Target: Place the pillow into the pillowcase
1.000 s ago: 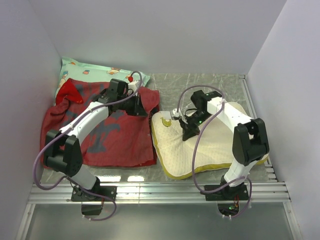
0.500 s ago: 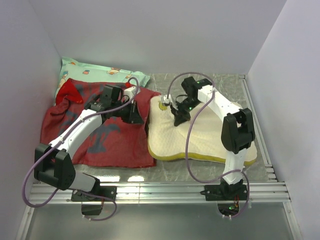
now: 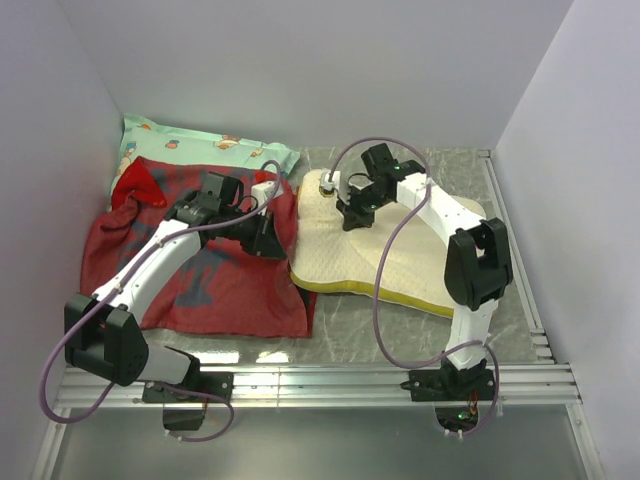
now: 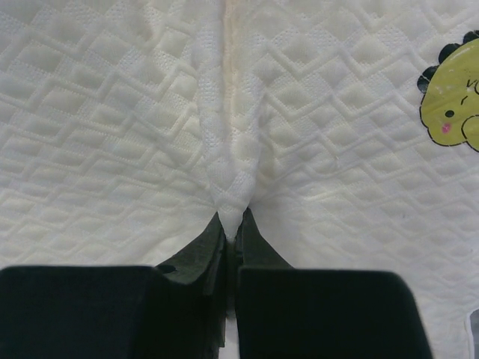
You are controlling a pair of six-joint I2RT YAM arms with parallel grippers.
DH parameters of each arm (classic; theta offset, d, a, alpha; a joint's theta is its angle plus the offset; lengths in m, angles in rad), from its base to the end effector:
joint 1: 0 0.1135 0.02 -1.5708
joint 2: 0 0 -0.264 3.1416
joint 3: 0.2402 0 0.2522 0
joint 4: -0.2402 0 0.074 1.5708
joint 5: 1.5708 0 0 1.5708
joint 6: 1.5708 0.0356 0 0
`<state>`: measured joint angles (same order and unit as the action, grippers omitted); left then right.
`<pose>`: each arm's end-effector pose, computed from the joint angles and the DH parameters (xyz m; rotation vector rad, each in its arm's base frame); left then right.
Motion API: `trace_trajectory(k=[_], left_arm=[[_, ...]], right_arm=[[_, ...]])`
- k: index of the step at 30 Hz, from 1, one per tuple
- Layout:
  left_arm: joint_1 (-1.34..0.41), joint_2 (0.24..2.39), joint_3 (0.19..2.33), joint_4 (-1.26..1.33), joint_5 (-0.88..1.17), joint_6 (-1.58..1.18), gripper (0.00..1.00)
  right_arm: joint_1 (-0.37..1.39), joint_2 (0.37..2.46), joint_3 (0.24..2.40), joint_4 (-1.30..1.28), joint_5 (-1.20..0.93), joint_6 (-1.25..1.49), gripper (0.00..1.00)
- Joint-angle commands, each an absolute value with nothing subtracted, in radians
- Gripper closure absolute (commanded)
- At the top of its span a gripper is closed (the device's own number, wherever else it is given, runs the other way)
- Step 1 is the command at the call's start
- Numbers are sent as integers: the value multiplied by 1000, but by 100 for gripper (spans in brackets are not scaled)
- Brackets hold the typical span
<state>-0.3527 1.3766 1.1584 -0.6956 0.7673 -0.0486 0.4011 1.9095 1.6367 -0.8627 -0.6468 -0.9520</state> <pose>0.2561 -0.1206 0.2992 0.6969 2.3458 -1.1236 0.3626 0.1771 0.2614 -1.6964 1.8190 0.6508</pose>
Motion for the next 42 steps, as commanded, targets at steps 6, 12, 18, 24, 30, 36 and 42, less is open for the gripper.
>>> trace_trajectory(k=[6,12,18,24,30,36,42], left_arm=[[-353,1377,1267,-730,924,-55,100],[-353,1384,1244,-479,743,-283,100],[-356,1373,1209,-374,667,-322,100],[-362,1304,1095,-523,637,-163,100],[-362,1247,1012,-647,598,-31,99],[-338,1255,1045,-621,545,-75,100],[-308,1293,1178,-552,601,-156,100]], right_arm=[[446,1776,1477,-474,-457,-729,100],[506,1657,1361,-573,-580,-727,100],[570,1526,1280,-773,-808,-805,100],[580,1620,1175,-792,-807,-842,100],[581,1673,1152,-709,-779,-759,100],[581,1668,1181,-920,-787,-977,100],[606,1551,1143,-1063,-735,-1166,100]])
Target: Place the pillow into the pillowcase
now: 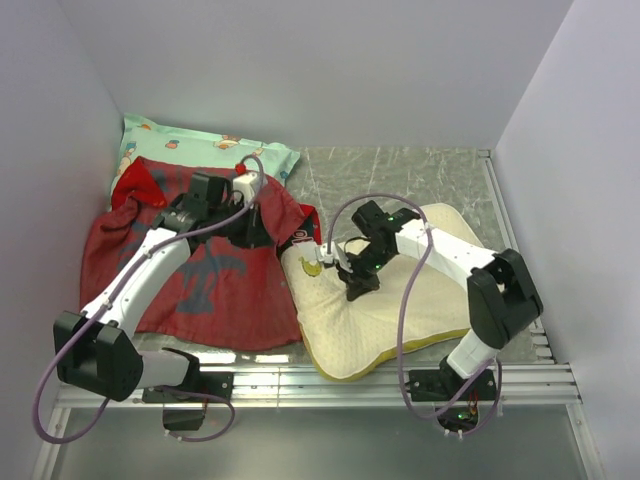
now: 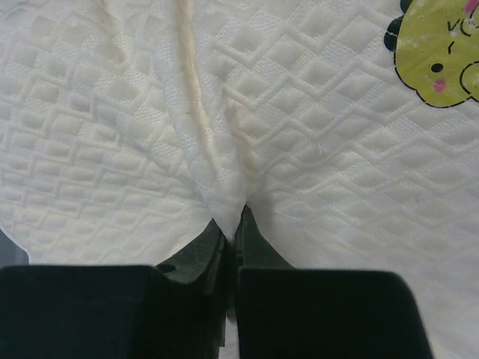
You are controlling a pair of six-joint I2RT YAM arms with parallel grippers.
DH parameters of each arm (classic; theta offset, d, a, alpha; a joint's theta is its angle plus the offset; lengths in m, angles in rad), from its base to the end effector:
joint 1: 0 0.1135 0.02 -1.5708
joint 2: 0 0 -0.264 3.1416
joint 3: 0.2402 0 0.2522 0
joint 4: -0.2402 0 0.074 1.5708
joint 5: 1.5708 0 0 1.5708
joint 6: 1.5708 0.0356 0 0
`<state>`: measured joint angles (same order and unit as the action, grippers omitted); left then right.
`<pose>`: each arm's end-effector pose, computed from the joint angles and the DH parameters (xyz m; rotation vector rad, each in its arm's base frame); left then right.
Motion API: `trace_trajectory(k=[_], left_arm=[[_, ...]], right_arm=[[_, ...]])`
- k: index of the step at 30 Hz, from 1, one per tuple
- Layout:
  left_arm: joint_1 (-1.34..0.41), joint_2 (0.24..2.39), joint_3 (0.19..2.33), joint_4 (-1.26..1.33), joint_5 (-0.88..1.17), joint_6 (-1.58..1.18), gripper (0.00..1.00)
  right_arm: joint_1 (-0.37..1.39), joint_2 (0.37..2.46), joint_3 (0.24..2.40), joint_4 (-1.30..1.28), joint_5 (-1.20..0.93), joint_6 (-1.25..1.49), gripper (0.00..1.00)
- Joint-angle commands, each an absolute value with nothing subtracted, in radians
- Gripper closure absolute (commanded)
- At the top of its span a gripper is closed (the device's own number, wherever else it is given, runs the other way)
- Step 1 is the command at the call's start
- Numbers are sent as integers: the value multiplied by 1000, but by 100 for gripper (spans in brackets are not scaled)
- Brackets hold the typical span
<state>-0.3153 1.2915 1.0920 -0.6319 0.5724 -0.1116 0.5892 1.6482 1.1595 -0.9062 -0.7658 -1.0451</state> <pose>0.2500 -0.1018 0.3007 0.5152 2.3546 -0.8853 0.2376 0.1885 0.2166 -1.9853 1.7348 0.9813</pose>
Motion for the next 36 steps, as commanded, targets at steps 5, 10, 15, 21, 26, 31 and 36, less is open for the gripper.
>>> trace_trajectory(k=[5,10,15,21,26,31,36], left_arm=[[-310,1308,1210,-541,669,-175,100],[-318,1289,1178,-607,733,-107,100],[-380,1255,1125,-741,761,52,100],[-429,1210,1069,-802,736,127,100],[-429,1221,1086,-860,727,201,100],[-429,1250,1150,-956,793,265,100],[-428,1308,1222,-927,877,212,100]], right_arm=[[650,1555,1144,-1049,-710,-1167,100],[657,1647,1248,-1009,-707,-1115,100],[623,1730,1440,-1005,-699,-1074,100],[517,1857,1776,-1117,-690,-1074,100],[488,1899,1868,-1079,-620,-1074,100],[489,1894,1793,-827,-528,-895,100],[532,1904,1743,-640,-454,-718,100]])
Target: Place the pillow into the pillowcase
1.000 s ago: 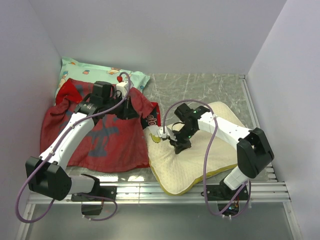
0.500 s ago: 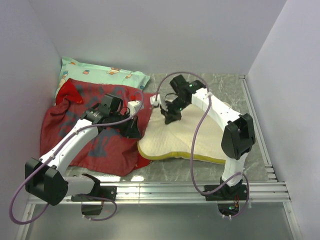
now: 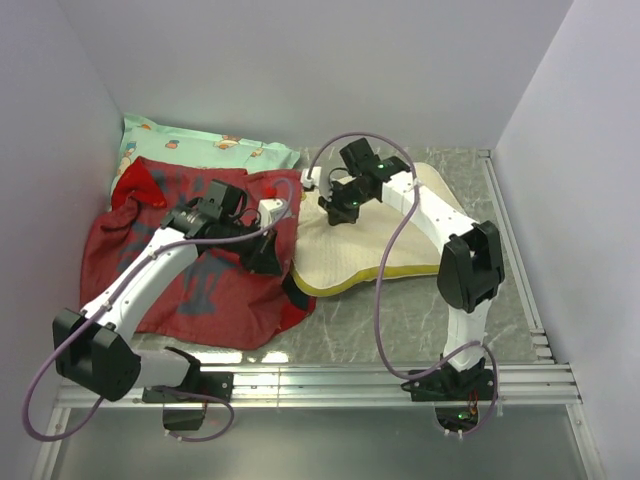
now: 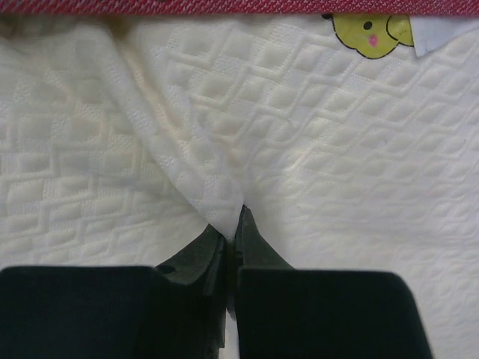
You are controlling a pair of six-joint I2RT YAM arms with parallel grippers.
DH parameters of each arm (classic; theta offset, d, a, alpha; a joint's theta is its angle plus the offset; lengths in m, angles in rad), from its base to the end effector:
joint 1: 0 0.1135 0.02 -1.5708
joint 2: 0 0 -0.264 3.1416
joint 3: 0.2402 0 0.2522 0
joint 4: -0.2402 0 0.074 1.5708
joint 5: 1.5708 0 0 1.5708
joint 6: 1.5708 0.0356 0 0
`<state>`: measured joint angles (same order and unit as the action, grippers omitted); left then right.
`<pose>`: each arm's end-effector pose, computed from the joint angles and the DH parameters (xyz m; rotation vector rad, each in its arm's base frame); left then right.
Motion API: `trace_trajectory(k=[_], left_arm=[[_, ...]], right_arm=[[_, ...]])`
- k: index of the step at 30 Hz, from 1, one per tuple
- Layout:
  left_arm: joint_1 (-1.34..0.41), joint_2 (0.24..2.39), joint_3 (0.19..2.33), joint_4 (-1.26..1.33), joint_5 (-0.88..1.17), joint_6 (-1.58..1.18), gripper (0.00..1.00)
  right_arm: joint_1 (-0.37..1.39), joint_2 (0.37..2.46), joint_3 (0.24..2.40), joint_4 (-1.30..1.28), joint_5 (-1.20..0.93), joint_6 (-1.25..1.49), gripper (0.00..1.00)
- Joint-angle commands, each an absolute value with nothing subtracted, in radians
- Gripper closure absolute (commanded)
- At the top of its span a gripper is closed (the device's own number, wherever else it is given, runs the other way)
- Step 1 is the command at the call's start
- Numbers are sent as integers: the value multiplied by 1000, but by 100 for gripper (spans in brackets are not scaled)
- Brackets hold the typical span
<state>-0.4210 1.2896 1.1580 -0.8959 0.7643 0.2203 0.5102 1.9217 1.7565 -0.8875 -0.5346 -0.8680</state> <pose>0.2172 -0.1242 0.3091 1.0464 2.2688 -1.0622 0.3525 0.2180 0.2894 -1.7220 1.8062 0.5534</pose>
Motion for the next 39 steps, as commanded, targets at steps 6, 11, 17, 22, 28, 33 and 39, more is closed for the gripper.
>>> trace_trajectory(k=[6,11,17,22,28,33,39], left_arm=[[-429,1408,1282,-887,975,170,100],[-428,1437,1293,-824,1080,135,100],[-428,1431,1359,-926,1201,234,100],[-431,1387,1376,-993,1233,286,100],[-433,1332,1238,-570,1039,-73,99],[-413,1385,1210,-460,855,-118,93],[-220,1402,1239,-614,943,-69,57]], right_arm=[[592,1917,1667,-463,-365,-493,100],[607,1950,1655,-367,-269,-287,100],[582,1993,1657,-301,-153,-178,100],[546,2016,1694,-324,-167,-129,100],[621,1912,1585,-296,-382,-43,100],[641,1738,1358,-206,-675,-3,100],[646,1693,1215,-176,-821,-43,100]])
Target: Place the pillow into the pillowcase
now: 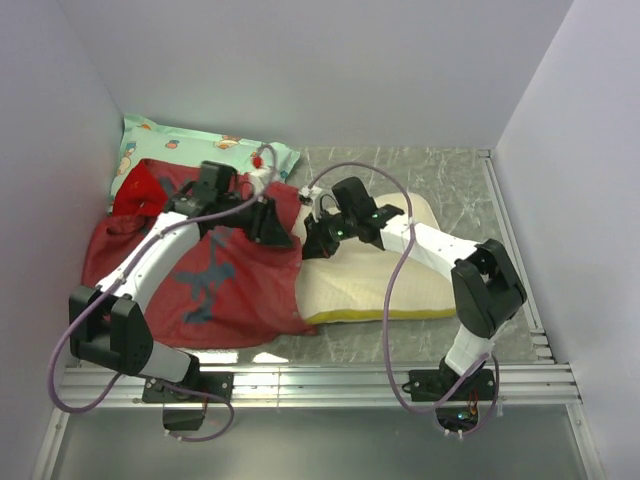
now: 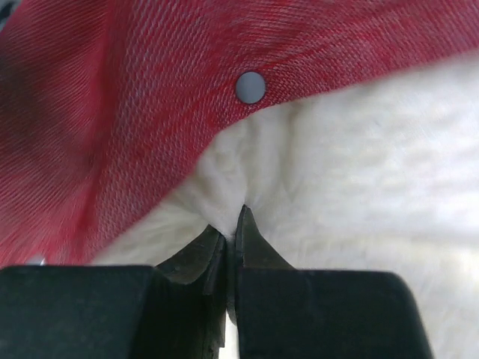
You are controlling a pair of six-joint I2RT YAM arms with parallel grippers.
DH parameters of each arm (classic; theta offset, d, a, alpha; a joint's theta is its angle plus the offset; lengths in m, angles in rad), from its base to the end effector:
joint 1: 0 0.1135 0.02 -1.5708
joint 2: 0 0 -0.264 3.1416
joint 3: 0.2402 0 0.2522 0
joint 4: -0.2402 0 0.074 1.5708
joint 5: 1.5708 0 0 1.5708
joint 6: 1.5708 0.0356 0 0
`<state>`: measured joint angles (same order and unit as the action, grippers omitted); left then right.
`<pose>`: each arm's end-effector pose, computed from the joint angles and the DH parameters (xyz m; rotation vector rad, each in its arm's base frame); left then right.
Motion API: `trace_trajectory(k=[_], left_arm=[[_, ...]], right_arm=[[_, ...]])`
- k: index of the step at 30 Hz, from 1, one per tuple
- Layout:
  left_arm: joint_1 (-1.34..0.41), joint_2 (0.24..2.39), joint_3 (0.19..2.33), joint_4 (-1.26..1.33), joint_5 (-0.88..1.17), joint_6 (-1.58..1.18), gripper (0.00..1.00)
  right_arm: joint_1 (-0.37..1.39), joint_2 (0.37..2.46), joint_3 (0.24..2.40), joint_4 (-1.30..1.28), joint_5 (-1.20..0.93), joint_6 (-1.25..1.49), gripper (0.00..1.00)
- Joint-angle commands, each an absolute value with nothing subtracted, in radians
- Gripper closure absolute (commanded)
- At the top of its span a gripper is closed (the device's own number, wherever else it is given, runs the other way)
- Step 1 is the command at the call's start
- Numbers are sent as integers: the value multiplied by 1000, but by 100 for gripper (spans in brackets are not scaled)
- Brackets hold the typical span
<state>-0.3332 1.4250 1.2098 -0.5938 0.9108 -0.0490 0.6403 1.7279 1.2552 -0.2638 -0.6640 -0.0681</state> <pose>0.2742 -0.1247 0.3117 0.7621 2.1838 -1.2639 0.2935 0.2460 0.2476 -1.1339 2.0473 1.0545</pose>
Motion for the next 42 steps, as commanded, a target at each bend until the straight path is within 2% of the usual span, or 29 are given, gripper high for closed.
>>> trace_trajectory(k=[1,2,3,4,5,6,9,11,12,15,20,26,29,31,34,35,36,37,38,39,40,41,42], left_arm=[[-194,1396,1244,-608,954,-77,50],[-166,1397,1281,-614,933,-71,37],[-164,1417,1307,-627,905,-61,35],[-163,1434,1336,-633,855,-31,30],[-163,1454,1392,-638,827,-17,17],[-164,1480,1426,-643,790,-11,13],[-166,1613,1586,-708,692,55,13],[-178,1721,1703,-767,629,93,15],[-181,1753,1733,-775,615,106,16],[-213,1844,1793,-724,552,130,16],[-297,2028,1957,-755,577,256,18],[-342,2140,1979,-698,560,297,18],[-351,2186,1973,-742,558,353,21],[-351,2207,1964,-779,571,391,24],[-350,2209,1919,-776,594,410,43],[-351,2207,1896,-775,613,416,53],[-353,2207,1890,-772,626,417,58],[-354,2209,1887,-767,633,413,70],[-357,2212,1891,-769,656,411,75],[-359,2217,1902,-773,672,410,81],[-367,2220,1923,-776,689,403,95],[-370,2220,1934,-775,712,393,100],[-373,2218,1940,-756,748,379,100]], right_arm=[[647,1707,1207,-167,-830,-41,100],[647,1715,1203,-167,-845,-38,100],[653,1721,1212,-173,-845,-37,95],[655,1735,1232,-231,-848,-46,85],[652,1738,1255,-273,-850,-75,76],[644,1732,1276,-311,-821,-93,62],[543,1677,1350,-397,-824,-123,43],[434,1658,1402,-486,-828,-170,36],[404,1655,1452,-517,-818,-192,29],[284,1667,1512,-567,-776,-258,22],[195,1830,1606,-676,-667,-487,12],[198,2023,1753,-762,-744,-598,8],[222,2066,1790,-814,-773,-646,8],[245,2091,1783,-879,-798,-690,8],[265,2115,1753,-945,-821,-762,11],[268,2120,1744,-951,-825,-781,15],[275,2121,1727,-954,-830,-785,32],[276,2128,1723,-954,-844,-787,45],[279,2128,1721,-954,-856,-782,67],[279,2129,1724,-956,-873,-779,78],[281,2128,1736,-966,-897,-770,91],[279,2125,1741,-962,-917,-755,100],[279,2114,1738,-950,-933,-735,100]])
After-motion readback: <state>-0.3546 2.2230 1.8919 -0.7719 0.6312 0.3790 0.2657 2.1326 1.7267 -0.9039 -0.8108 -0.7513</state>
